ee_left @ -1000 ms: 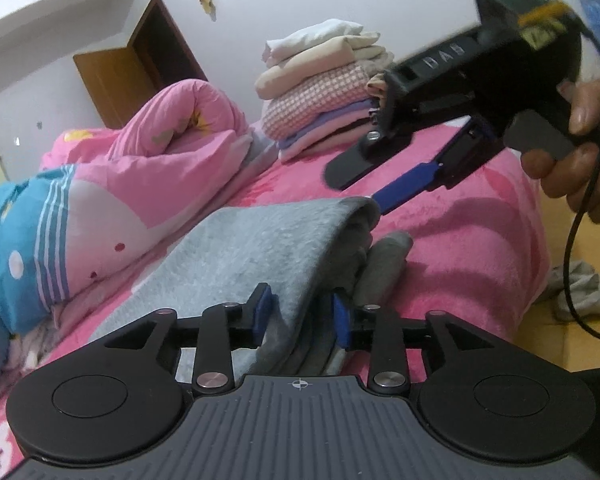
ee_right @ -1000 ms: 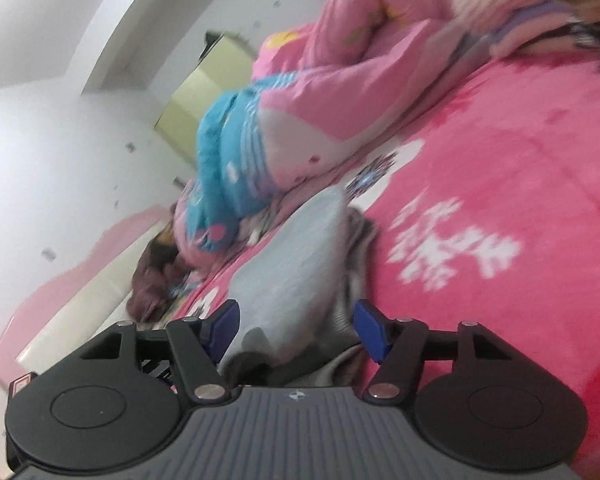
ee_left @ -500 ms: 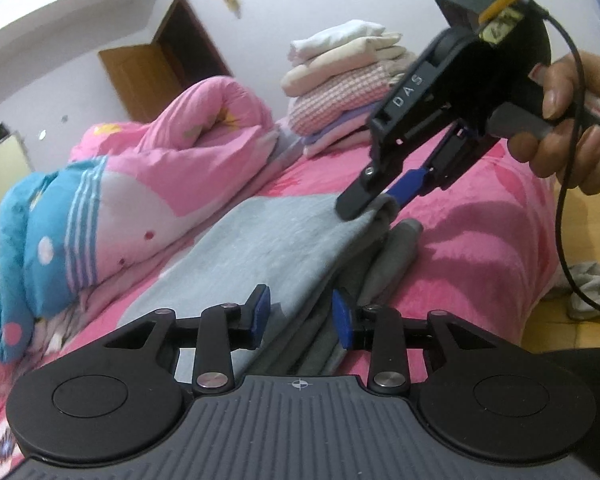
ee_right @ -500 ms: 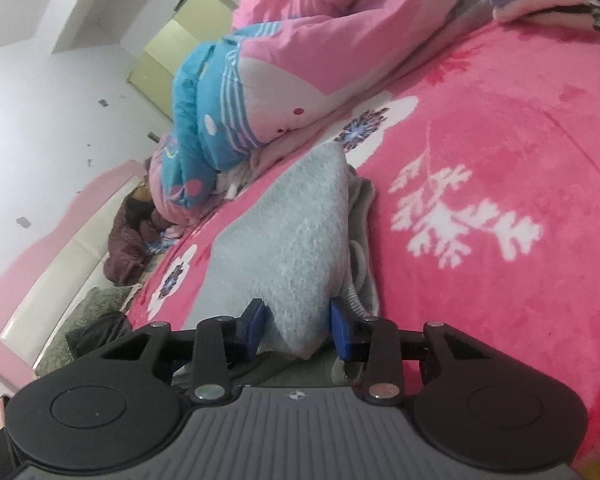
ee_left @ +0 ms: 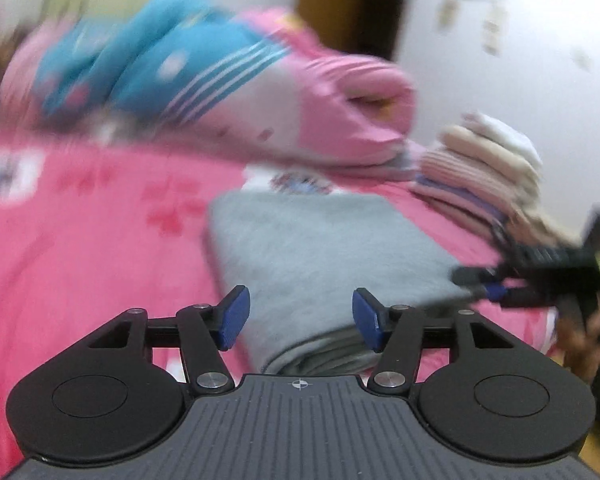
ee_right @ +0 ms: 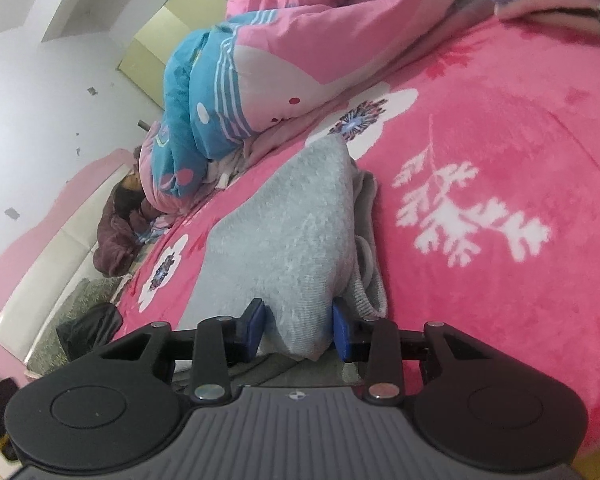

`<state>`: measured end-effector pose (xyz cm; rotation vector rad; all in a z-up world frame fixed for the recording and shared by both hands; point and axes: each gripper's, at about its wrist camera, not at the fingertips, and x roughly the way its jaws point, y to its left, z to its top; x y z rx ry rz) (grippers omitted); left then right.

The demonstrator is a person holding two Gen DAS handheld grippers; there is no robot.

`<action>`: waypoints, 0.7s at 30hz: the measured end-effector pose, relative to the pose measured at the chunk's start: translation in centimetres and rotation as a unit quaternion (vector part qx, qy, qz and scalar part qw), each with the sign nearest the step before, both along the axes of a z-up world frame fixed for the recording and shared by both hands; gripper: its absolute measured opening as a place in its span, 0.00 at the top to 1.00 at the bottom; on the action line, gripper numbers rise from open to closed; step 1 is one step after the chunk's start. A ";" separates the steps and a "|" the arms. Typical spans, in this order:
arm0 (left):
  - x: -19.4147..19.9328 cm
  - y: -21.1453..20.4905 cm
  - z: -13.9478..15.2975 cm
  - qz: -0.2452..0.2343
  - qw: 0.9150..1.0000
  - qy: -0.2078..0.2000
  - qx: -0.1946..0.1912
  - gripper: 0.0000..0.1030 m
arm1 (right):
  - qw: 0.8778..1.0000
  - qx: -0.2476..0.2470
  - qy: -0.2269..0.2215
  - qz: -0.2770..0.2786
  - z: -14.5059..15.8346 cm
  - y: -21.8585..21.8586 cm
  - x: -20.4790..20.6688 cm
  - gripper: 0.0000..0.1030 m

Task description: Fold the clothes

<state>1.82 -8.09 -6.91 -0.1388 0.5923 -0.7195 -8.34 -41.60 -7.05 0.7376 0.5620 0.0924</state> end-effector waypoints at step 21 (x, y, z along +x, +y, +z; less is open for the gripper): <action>2.5 1.4 -2.8 -0.037 0.991 0.119 -0.044 0.60 | 1.000 0.025 0.010 -0.001 -1.3 -0.9 -2.3 0.86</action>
